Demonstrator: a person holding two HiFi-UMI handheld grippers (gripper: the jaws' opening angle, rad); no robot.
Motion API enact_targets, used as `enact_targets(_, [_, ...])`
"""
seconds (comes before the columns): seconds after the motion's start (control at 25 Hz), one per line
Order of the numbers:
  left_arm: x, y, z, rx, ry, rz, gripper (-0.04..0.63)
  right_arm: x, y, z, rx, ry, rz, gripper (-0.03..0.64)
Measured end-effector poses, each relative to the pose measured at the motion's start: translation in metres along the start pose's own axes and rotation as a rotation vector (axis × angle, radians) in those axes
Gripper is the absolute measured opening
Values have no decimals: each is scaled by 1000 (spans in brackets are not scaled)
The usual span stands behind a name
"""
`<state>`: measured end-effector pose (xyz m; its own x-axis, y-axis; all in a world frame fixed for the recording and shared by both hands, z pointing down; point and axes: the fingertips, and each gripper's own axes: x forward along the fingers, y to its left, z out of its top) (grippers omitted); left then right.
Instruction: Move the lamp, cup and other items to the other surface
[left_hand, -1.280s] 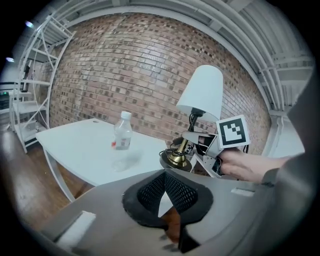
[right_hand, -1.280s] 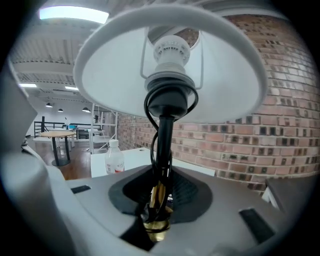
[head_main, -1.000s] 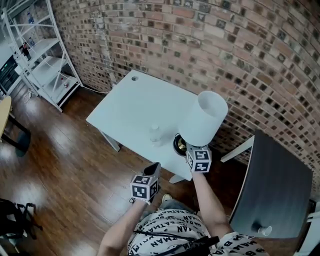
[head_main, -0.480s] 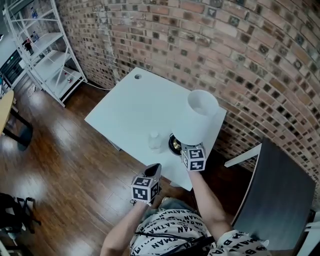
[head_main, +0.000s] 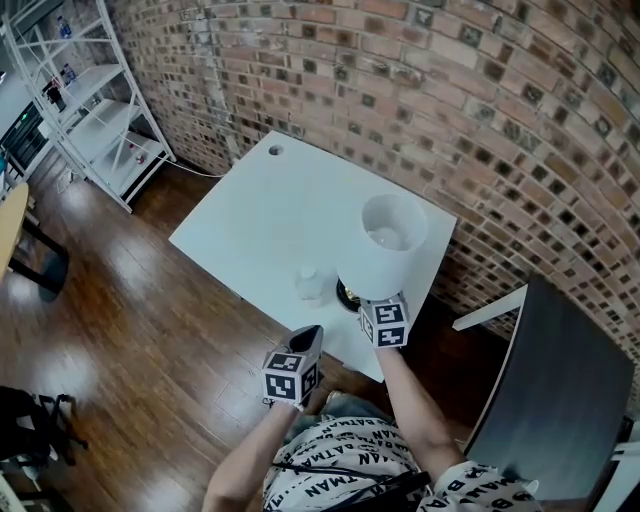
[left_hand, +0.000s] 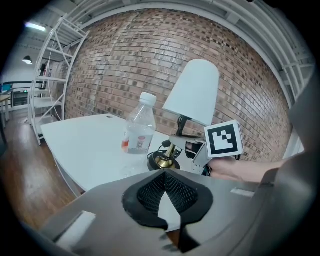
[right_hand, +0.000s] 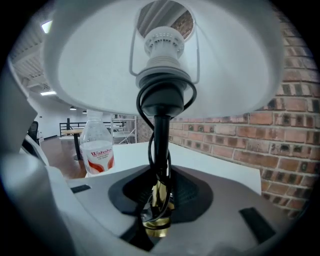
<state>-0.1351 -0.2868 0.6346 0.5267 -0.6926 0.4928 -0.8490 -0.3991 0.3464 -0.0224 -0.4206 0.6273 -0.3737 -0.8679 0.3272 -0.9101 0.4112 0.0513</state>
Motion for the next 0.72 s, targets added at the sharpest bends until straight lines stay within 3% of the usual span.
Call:
enact_targets(0.24, [-1, -3, 4, -3, 3, -3, 0, 0, 1, -3, 49, 19, 18, 115])
enact_targets(0.36, [-5, -5, 7, -5, 4, -7, 0, -9, 2, -5, 54, 35, 8, 159])
enact_targets(0.52, [-9, -10, 9, -3, 12, -29, 0, -38, -2, -17, 95, 88, -21, 242])
enact_targets(0.72, [-26, -24, 19, 21, 5, -87, 0, -96, 7, -28, 189, 158, -57, 242])
